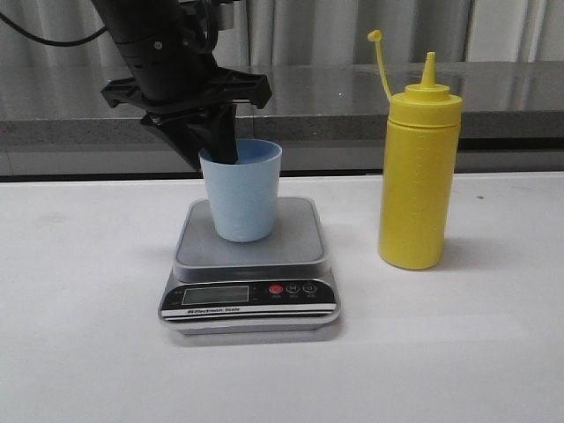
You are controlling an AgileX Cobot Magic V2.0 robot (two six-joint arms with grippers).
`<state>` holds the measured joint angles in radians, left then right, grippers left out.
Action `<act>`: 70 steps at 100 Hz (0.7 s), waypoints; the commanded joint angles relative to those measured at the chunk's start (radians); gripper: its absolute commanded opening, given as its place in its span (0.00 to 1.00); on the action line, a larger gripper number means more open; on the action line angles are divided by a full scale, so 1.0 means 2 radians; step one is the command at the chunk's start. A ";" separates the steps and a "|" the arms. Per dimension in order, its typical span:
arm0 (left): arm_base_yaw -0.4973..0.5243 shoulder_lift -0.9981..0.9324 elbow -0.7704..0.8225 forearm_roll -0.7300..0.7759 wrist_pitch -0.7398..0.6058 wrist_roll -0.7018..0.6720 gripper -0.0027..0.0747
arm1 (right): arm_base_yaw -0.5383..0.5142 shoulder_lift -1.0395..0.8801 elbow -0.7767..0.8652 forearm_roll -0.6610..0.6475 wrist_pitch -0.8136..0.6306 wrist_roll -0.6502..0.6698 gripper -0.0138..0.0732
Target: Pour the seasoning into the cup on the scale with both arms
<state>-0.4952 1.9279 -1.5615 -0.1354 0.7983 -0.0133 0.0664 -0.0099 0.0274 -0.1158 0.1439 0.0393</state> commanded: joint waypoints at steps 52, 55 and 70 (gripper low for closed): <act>-0.005 -0.094 -0.016 -0.002 -0.014 0.000 0.77 | -0.002 -0.008 0.001 0.000 -0.039 -0.004 0.02; -0.005 -0.102 -0.016 0.001 -0.014 0.000 0.77 | -0.002 -0.008 0.001 0.000 -0.039 -0.004 0.02; -0.005 -0.145 -0.016 0.044 -0.014 -0.006 0.77 | -0.002 -0.008 0.001 0.000 -0.039 -0.004 0.02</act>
<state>-0.4952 1.7322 -1.5615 -0.0899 0.8067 -0.0133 0.0664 -0.0099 0.0274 -0.1158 0.1439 0.0393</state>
